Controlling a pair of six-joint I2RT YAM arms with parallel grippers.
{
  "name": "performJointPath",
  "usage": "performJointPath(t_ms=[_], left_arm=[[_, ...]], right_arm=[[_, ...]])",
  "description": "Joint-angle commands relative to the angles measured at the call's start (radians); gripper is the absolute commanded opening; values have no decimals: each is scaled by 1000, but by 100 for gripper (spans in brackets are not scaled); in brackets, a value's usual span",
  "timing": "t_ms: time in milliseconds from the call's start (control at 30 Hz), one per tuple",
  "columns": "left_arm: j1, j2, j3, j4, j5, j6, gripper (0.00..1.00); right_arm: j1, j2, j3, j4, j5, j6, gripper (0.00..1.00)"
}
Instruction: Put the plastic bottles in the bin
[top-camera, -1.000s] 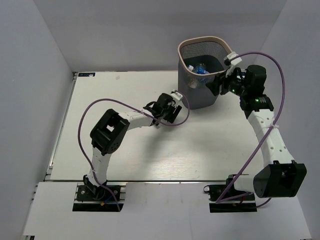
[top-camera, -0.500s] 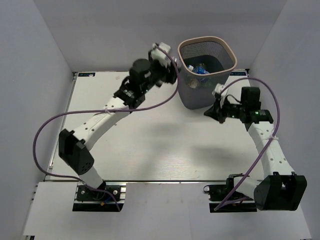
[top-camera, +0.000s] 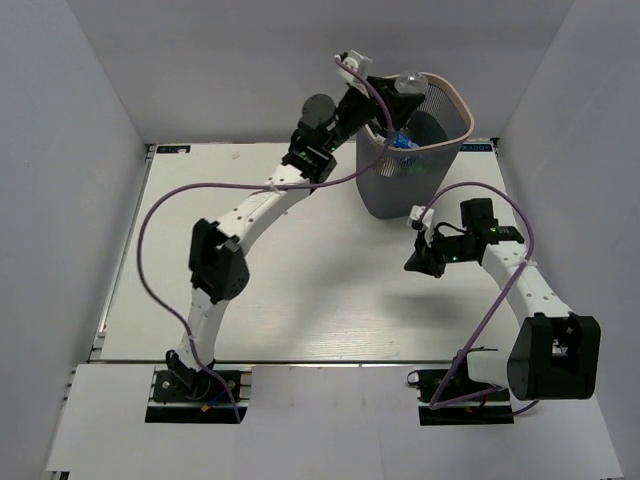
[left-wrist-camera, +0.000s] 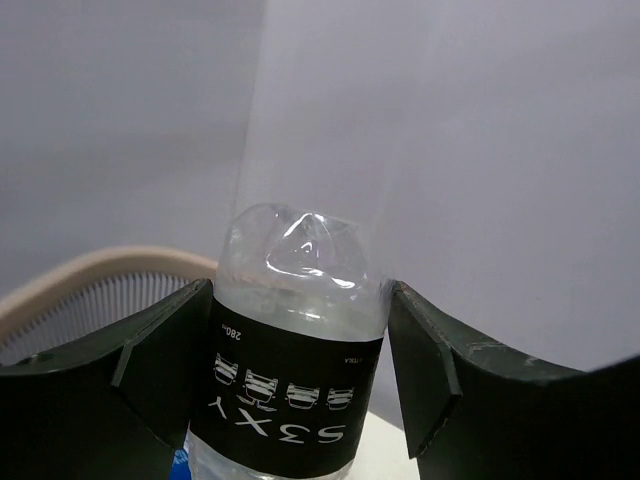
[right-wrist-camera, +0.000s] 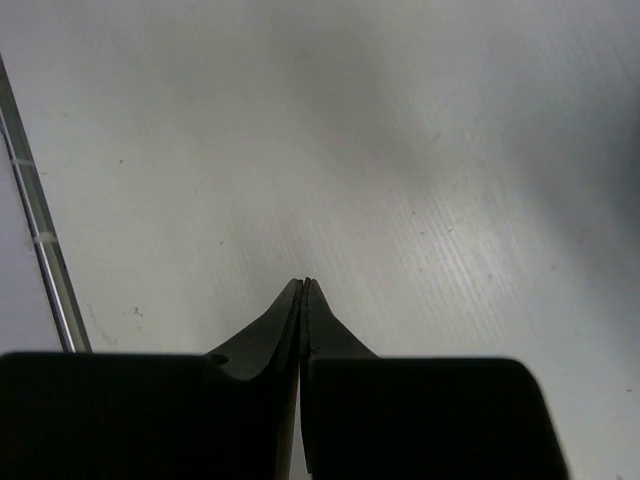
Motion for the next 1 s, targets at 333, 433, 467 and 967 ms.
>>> performJointPath(t_ms=[333, 433, 467, 967], left_arm=[[0, 70, 89, 50, -94, -177, 100], [0, 47, 66, 39, -103, -157, 100], [0, 35, 93, 22, -103, -144, 100], [0, -954, -1127, -499, -413, 83, 100]], right_arm=[[13, -70, -158, 87, 56, 30, 90], [13, -73, -152, 121, 63, 83, 90], [13, -69, -143, 139, 60, 112, 90], [7, -24, -71, 352, 287, 571, 90]])
